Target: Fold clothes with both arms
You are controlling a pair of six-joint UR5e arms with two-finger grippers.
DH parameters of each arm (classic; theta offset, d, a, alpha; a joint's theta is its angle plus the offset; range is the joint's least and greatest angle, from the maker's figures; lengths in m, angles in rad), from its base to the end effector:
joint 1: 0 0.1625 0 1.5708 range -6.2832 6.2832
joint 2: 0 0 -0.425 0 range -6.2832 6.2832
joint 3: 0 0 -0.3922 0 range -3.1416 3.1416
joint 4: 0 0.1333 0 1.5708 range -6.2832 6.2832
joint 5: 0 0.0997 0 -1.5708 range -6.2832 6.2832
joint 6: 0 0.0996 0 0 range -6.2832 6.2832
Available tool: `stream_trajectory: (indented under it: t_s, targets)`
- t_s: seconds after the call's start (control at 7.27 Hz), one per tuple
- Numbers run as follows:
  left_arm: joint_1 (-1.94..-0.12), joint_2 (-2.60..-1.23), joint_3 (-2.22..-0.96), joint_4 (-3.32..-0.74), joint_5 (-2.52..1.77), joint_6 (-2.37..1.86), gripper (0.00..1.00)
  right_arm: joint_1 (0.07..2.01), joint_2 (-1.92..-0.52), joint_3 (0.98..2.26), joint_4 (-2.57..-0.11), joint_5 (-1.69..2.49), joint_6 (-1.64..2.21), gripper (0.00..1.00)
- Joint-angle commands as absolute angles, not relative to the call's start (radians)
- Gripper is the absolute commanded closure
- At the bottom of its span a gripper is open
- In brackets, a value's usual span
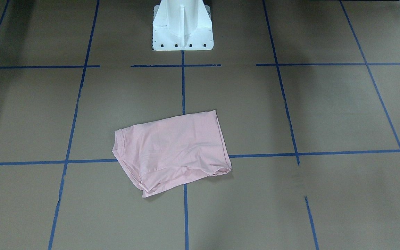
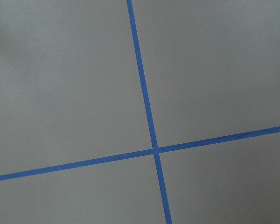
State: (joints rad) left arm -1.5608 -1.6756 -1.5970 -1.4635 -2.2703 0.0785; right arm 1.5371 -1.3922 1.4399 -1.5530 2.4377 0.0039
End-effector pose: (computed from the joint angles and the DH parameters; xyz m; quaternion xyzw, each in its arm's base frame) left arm -0.0638 -0.5354 0.6078 0.0229 0.3421 0.0456 0.9383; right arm 0.0381 -0.5726 0.6198 0.0218 -0.4203 -0.0273 0.9067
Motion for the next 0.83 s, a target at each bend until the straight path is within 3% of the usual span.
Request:
stream_trajectory:
  t_s: [0.0, 0.69]
  targets:
    - [-1.563, -1.675, -1.592, -1.454, -2.27, 0.08, 0.0, 1.537, -1.393, 1.44, -1.562, 2.45, 0.005, 0.0]
    - [-1.562, -1.68, -1.594, -1.457, -2.273, 0.08, 0.0, 1.534, -1.41, 1.44, -1.565, 2.439, -0.012, 0.0]
